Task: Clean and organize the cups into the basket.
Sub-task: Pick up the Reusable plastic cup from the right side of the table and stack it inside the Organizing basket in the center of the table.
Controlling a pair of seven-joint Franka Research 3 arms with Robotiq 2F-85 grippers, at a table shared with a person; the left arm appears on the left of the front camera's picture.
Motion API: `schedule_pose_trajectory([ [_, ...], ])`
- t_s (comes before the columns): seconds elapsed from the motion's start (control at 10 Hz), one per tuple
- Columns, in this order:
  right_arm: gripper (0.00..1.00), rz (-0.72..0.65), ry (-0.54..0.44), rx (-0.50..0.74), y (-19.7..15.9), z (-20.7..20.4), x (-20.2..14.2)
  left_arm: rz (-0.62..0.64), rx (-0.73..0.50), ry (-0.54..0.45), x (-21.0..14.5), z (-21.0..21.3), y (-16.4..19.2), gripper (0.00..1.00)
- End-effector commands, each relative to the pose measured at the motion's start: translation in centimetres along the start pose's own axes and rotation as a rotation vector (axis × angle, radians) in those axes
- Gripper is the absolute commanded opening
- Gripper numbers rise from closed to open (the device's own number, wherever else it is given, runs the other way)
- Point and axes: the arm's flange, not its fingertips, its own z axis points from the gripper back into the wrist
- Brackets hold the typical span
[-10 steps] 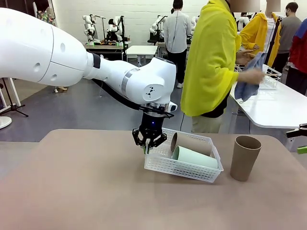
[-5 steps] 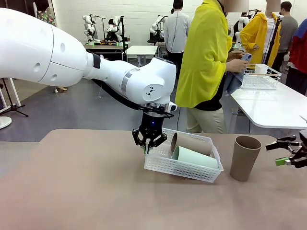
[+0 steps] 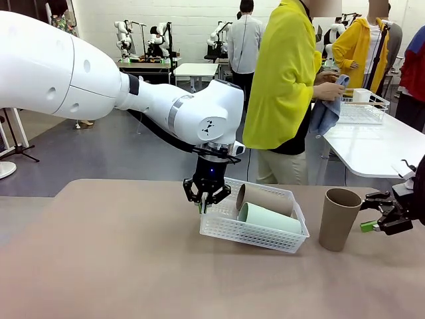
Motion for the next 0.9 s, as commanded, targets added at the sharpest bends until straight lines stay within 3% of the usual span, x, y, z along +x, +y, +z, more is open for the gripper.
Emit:
schedule_pose_trajectory([
  [0.0, 1.0, 0.004, 0.0, -0.006, 0.0, 0.3, 0.1, -0.003, -0.012, -0.005, -0.3, -0.1, 0.3, 0.0],
  [0.5, 1.0, 0.002, 0.0, -0.003, 0.0, 0.2, 0.0, -0.003, -0.012, -0.005, -0.3, -0.1, 0.3, 0.0],
  [0.8, 1.0, 0.01, 0.012, 0.074, -0.4, -1.8, -0.2, -0.003, -0.012, -0.005, -0.3, -0.1, 0.3, 0.0],
])
